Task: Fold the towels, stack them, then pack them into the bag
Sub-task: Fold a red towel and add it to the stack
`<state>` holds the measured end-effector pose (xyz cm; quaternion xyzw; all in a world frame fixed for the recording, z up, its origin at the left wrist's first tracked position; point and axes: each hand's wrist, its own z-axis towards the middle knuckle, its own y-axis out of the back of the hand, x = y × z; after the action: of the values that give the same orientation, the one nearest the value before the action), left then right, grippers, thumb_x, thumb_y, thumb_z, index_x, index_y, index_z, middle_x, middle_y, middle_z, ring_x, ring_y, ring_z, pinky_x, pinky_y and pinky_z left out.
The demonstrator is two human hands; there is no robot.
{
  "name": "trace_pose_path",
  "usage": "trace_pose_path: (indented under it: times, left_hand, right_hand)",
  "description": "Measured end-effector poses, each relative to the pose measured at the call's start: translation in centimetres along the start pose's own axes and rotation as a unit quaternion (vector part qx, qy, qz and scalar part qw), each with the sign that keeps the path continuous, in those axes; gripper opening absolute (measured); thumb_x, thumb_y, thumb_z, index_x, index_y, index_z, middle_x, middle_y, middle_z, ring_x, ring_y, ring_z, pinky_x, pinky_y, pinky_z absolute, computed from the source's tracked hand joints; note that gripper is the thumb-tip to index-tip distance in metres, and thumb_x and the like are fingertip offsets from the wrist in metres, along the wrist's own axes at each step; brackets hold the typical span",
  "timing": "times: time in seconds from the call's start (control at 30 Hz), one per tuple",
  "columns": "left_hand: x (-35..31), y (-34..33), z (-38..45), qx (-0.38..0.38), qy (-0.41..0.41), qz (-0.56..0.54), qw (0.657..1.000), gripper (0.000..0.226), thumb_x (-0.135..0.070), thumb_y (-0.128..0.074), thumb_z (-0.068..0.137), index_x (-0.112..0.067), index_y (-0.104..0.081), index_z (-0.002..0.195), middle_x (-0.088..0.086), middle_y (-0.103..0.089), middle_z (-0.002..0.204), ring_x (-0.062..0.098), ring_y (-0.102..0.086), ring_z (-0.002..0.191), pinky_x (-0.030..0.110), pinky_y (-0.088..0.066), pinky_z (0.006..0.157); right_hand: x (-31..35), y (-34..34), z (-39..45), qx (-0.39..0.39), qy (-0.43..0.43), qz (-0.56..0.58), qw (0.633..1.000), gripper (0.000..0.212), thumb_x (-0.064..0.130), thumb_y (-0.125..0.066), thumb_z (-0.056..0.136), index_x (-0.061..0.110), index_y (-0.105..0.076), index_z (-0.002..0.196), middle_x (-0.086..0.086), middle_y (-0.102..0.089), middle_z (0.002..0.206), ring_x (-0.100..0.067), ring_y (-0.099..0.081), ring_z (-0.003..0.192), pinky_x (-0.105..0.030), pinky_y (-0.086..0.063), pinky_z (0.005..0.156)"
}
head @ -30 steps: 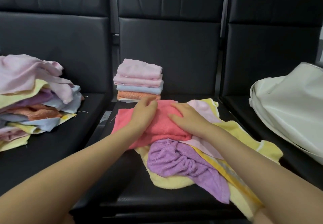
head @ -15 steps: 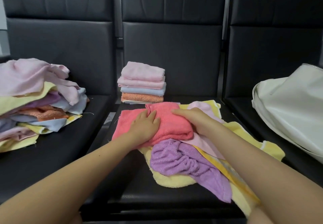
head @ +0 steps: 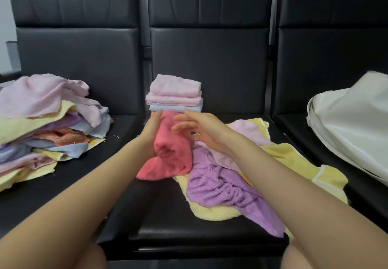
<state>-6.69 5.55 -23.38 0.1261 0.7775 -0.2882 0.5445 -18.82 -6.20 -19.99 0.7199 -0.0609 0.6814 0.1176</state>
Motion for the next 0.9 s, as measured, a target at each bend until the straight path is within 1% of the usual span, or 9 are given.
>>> trace_pose_path:
  times: [0.13,0.27,0.37,0.43,0.5,0.57,0.6,0.77,0.9]
  left_hand:
    - [-1.1,0.4,-1.5,0.033,0.04,0.056,0.997,0.025,-0.025,-0.048,0.098,-0.004,-0.061,0.099,0.014,-0.067,0.078,0.023,-0.068,0.063,0.027,-0.054,0.055]
    - [-1.7,1.3,-1.7,-0.072,0.032,0.152,0.985,0.015,-0.012,-0.048,0.092,-0.007,-0.05,0.078,0.009,-0.05,0.07,0.021,-0.049,0.063,0.031,-0.039,0.058]
    - [-0.9,1.9,-1.6,-0.135,0.007,0.208,0.969,0.017,-0.012,-0.045,0.091,-0.005,-0.053,0.077,0.011,-0.049,0.073,0.021,-0.046,0.063,0.032,-0.035,0.058]
    - [0.3,3.0,-1.4,-0.191,-0.021,0.308,0.932,0.031,-0.025,-0.046,0.097,0.0,-0.064,0.099,0.015,-0.062,0.095,0.026,-0.057,0.079,0.033,-0.042,0.071]
    - [1.9,4.4,-1.1,-0.217,-0.049,0.473,0.853,0.046,-0.037,-0.041,0.099,0.001,-0.06,0.119,0.021,-0.061,0.12,0.036,-0.057,0.108,0.036,-0.042,0.09]
    - [3.5,5.1,-1.3,-0.216,-0.085,0.588,0.775,0.049,-0.039,-0.037,0.1,0.001,-0.055,0.123,0.024,-0.056,0.126,0.04,-0.05,0.118,0.041,-0.04,0.096]
    - [3.9,5.4,-1.2,-0.217,-0.093,0.606,0.76,0.05,-0.039,-0.036,0.1,0.001,-0.055,0.123,0.024,-0.055,0.126,0.04,-0.048,0.119,0.042,-0.039,0.097]
    - [4.0,6.0,-0.5,-0.216,-0.108,0.609,0.756,0.048,-0.038,-0.035,0.101,0.002,-0.058,0.115,0.025,-0.056,0.12,0.041,-0.05,0.114,0.043,-0.04,0.093]
    - [3.1,5.5,-0.7,-0.209,-0.165,0.597,0.757,0.039,-0.035,-0.04,0.1,-0.002,-0.056,0.086,0.024,-0.062,0.104,0.041,-0.055,0.103,0.042,-0.041,0.084]
  right_hand:
    - [-0.6,-0.9,0.0,-0.051,0.008,-0.013,0.999,0.022,0.02,-0.06,0.094,0.008,-0.07,0.11,-0.007,-0.071,0.094,-0.015,-0.065,0.093,-0.033,-0.051,0.088]
    - [-2.1,-1.1,0.6,-0.07,-0.015,-0.036,0.997,0.012,0.017,-0.064,0.093,0.008,-0.061,0.101,-0.009,-0.059,0.092,-0.018,-0.059,0.083,-0.029,-0.057,0.075]
    - [-3.0,-1.4,1.1,-0.047,-0.068,-0.081,0.993,0.031,0.026,-0.067,0.091,0.002,-0.059,0.109,-0.009,-0.061,0.09,-0.019,-0.061,0.075,-0.028,-0.056,0.067]
    - [-3.3,-1.9,1.4,-0.052,-0.089,-0.14,0.985,0.049,0.034,-0.068,0.088,-0.002,-0.057,0.119,-0.01,-0.063,0.088,-0.019,-0.061,0.071,-0.026,-0.053,0.061]
    - [-3.2,-2.7,1.7,-0.061,-0.095,-0.216,0.97,0.056,0.044,-0.067,0.086,0.001,-0.057,0.12,-0.01,-0.064,0.083,-0.018,-0.061,0.069,-0.026,-0.05,0.062]
    - [-3.0,-3.7,1.8,-0.06,-0.098,-0.276,0.954,0.062,0.051,-0.066,0.084,0.003,-0.057,0.122,-0.007,-0.062,0.083,-0.019,-0.061,0.073,-0.029,-0.052,0.07]
    - [-2.9,-4.2,1.9,-0.058,-0.101,-0.306,0.945,0.065,0.054,-0.066,0.084,0.004,-0.056,0.124,-0.006,-0.061,0.086,-0.021,-0.061,0.077,-0.031,-0.052,0.075]
    - [-2.4,-6.0,1.8,-0.078,-0.138,-0.39,0.907,0.076,0.062,-0.065,0.08,0.004,-0.048,0.128,-0.007,-0.057,0.086,-0.025,-0.066,0.089,-0.035,-0.054,0.086]
    - [-2.7,-5.4,2.0,-0.08,-0.133,-0.175,0.972,0.074,0.044,-0.076,0.078,0.0,-0.047,0.131,-0.006,-0.06,0.097,-0.025,-0.062,0.096,-0.038,-0.054,0.089]
